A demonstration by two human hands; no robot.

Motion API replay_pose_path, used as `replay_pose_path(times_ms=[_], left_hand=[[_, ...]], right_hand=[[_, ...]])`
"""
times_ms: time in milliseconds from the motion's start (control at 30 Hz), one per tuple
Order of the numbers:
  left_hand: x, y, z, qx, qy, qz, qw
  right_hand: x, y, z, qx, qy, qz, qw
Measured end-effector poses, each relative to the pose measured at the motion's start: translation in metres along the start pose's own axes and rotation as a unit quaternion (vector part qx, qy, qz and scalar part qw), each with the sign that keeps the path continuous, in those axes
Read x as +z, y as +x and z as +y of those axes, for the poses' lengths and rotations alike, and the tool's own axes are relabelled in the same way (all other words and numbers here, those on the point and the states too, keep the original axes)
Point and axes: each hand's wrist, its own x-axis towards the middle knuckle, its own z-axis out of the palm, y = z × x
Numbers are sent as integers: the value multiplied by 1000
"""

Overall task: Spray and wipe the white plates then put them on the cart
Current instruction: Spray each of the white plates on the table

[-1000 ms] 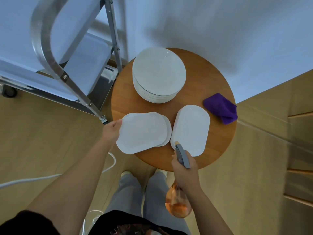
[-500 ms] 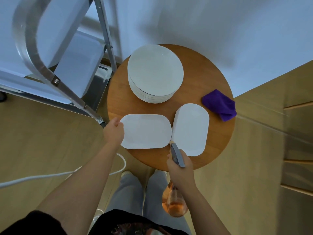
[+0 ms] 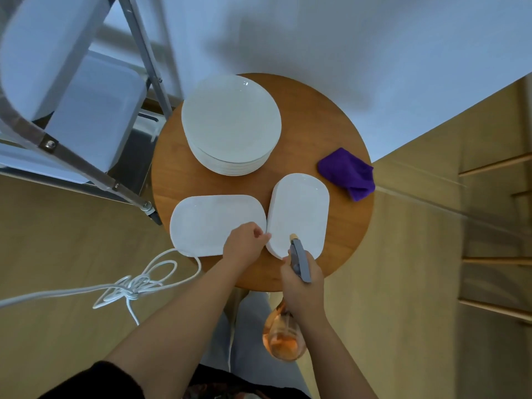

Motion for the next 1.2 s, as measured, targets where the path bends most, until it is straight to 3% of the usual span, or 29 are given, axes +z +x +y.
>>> replay_pose_path(times_ms=[267, 467, 600, 733, 867, 1067, 1200], left_hand=[[22, 5, 15, -47, 77, -13, 996], [23, 5, 18, -44, 55, 3, 998], [18, -1, 21, -28, -45, 93, 994], [8, -1, 29, -43, -227, 141, 963], [-1, -1, 31, -99, -426, 120, 891], [-14, -7, 23, -133, -515, 78, 843], [-25, -11, 23, -126, -546, 70, 825]], right_hand=[[-20, 8, 3, -11, 15, -27, 999], [-33, 19, 7, -10, 15, -31, 999], [-41, 28, 8, -14, 11, -27, 999], [-47, 36, 4, -3, 17, -21, 1000], [-52, 46, -3, -2, 23, -28, 999], [-53, 50, -10, -45, -45, -23, 998], [-45, 41, -8, -71, -88, -93, 989]])
